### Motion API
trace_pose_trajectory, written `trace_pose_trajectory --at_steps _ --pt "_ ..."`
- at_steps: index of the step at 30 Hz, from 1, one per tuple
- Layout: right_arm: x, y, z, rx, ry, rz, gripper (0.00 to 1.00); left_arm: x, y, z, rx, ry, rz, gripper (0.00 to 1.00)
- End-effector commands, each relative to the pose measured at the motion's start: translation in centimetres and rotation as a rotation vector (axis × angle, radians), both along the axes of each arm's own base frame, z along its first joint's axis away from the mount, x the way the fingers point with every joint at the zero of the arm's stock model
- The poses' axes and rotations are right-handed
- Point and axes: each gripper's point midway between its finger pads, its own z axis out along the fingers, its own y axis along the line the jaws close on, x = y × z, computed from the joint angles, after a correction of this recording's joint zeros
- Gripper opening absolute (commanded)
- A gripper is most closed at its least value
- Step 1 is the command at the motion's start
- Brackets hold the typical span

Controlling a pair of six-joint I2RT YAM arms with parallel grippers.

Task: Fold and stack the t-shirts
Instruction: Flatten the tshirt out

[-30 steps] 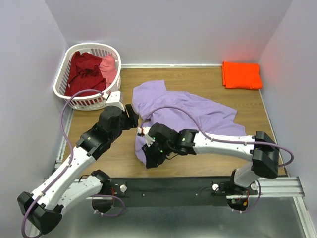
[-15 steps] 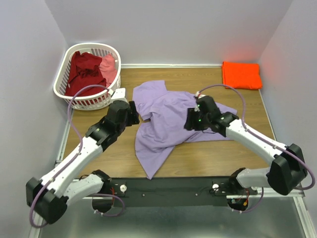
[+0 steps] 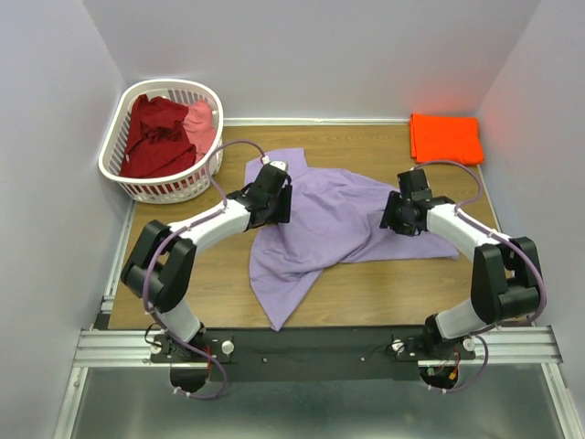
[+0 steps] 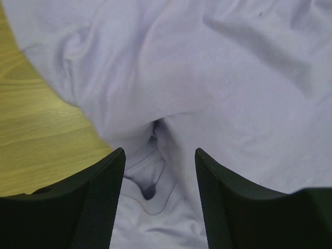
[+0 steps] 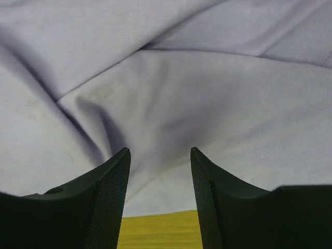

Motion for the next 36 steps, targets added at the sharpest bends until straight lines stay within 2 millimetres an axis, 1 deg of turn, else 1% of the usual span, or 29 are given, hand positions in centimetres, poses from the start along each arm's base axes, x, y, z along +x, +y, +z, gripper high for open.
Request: trace_pose_trajectory --at_steps 1,3,4,6,7,8,9,10,11,12,13,14,16,17,18,20,21,24,25,26,27,28,29,30,31,32,33,35,36 --pt "-0.5 -0.9 -1.9 0.010 0.026 -0.045 0.57 -0.7 -1.7 -2.5 -0.005 0.073 -0.100 0.63" --pt "-1.0 -1.4 -2.5 0.011 0.043 -0.067 0.57 -1.2 -2.0 -3.7 0.007 0.102 -0.121 0.63" --pt "-1.3 -2.0 -2.9 0.012 0.052 -0.091 0.57 -1.7 -2.1 -4.8 0.023 0.129 -0.136 0.62" --pt "-2.6 -2.9 -3.9 0.027 0.089 -0.133 0.56 -3.2 -3.0 -6.0 0.027 0.170 -0.183 0.60" --pt "-3.0 -3.0 -3.9 0.041 0.091 -0.140 0.56 -4.3 -3.0 -7.0 0.031 0.203 -0.196 0.56" --pt "-4.1 -3.4 -4.6 0.049 0.114 -0.164 0.55 -5.3 -3.4 -7.4 0.041 0.218 -0.216 0.54" --pt "-4.5 -3.4 -4.7 0.063 0.120 -0.172 0.55 -6.4 -3.9 -7.5 0.022 0.239 -0.245 0.49" --pt "-4.9 -3.4 -4.7 0.073 0.120 -0.178 0.55 -7.7 -3.7 -8.3 0.023 0.272 -0.248 0.47" --pt "-5.2 -3.4 -4.4 0.083 0.110 -0.185 0.55 -8.9 -3.9 -8.5 0.022 0.287 -0.260 0.45" --pt "-6.1 -3.5 -4.9 0.089 0.126 -0.200 0.55 -10.2 -4.3 -8.6 0.023 0.300 -0.282 0.44" --pt "-6.6 -3.5 -5.0 0.097 0.128 -0.207 0.55 -11.2 -4.6 -8.1 0.010 0.296 -0.298 0.44" --pt "-6.8 -3.7 -4.7 0.108 0.117 -0.229 0.55 -13.4 -4.5 -8.8 0.013 0.336 -0.308 0.42" --pt "-8.3 -3.9 -5.1 0.114 0.141 -0.259 0.55 -16.2 -4.4 -8.5 -0.012 0.361 -0.333 0.39" --pt "-8.4 -4.0 -4.6 0.132 0.120 -0.291 0.56 -17.5 -4.6 -8.3 -0.034 0.381 -0.327 0.39" --pt "-9.3 -3.5 -4.7 0.164 0.138 -0.294 0.57 -19.4 -5.1 -8.2 -0.040 0.394 -0.365 0.39" --pt "-10.0 -3.5 -4.3 0.187 0.131 -0.316 0.57 -22.2 -5.0 -7.4 -0.075 0.417 -0.396 0.39" --pt "-9.7 -3.4 -3.2 0.204 0.084 -0.321 0.57 -24.1 -5.3 -6.7 -0.106 0.428 -0.412 0.39" --pt "-9.6 -3.2 -1.8 0.215 0.024 -0.278 0.63 -26.2 -6.5 -4.3 -0.194 0.430 -0.442 0.40" --pt "-9.2 -2.7 -1.0 0.236 0.002 -0.253 0.63 -26.4 -6.9 -3.2 -0.234 0.424 -0.437 0.40" --pt "-8.5 -2.5 0.3 0.243 -0.036 -0.222 0.64 -26.0 -7.4 -0.8 -0.301 0.371 -0.441 0.40" --pt "-8.1 -2.3 1.1 0.251 -0.055 -0.198 0.64 -25.4 -7.6 0.7 -0.332 0.331 -0.431 0.41" --pt "-7.8 -1.7 1.9 0.275 -0.071 -0.165 0.65 -24.3 -8.0 3.6 -0.389 0.261 -0.424 0.45" --pt "-7.5 -1.4 2.4 0.279 -0.081 -0.142 0.66 -23.1 -7.7 4.8 -0.399 0.214 -0.394 0.47" --pt "-6.9 -0.9 3.5 0.278 -0.108 -0.092 0.69 -20.9 -6.4 5.6 -0.398 0.180 -0.324 0.48" --pt "-6.7 -0.4 3.9 0.284 -0.114 -0.059 0.71 -19.5 -5.5 6.8 -0.404 0.129 -0.285 0.53" --pt "-6.5 -0.1 4.1 0.281 -0.115 -0.037 0.76 -17.2 -4.2 7.4 -0.378 0.067 -0.223 0.57" --pt "-6.2 0.3 4.6 0.273 -0.129 0.008 0.79 -14.5 -1.5 7.2 -0.338 0.029 -0.114 0.58" --pt "-6.0 1.0 5.0 0.278 -0.140 0.060 0.85 -11.3 2.0 6.9 -0.252 -0.046 0.002 0.62" --pt "-5.9 1.5 5.3 0.281 -0.149 0.086 0.87 -9.4 4.4 6.7 -0.222 -0.069 0.090 0.64"
